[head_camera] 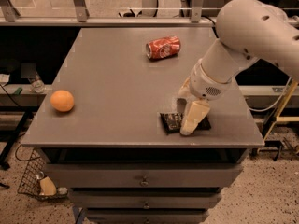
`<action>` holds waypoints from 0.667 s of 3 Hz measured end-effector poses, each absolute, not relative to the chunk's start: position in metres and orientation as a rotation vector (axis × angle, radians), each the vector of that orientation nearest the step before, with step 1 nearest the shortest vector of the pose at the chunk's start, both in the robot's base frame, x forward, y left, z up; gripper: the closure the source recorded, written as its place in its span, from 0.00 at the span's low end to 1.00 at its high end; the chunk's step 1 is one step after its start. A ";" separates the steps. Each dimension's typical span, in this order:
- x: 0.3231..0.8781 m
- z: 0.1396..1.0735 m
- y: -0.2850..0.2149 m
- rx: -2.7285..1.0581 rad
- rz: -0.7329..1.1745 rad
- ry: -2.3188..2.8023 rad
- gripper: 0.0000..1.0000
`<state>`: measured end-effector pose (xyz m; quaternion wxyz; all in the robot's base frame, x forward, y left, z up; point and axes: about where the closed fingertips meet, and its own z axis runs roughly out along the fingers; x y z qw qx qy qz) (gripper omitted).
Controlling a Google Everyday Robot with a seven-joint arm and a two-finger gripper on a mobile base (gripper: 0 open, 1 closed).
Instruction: Move rxbar chocolate near coke can
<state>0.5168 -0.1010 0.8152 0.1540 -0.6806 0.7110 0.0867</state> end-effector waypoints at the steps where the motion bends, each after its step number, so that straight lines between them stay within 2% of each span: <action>1: 0.517 0.820 -0.101 -1.950 0.249 2.038 0.63; 2: 0.517 0.828 -0.101 -1.950 0.249 2.038 0.87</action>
Offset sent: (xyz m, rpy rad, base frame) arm 0.0062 -0.0107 0.0355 0.0467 -0.0843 -0.0239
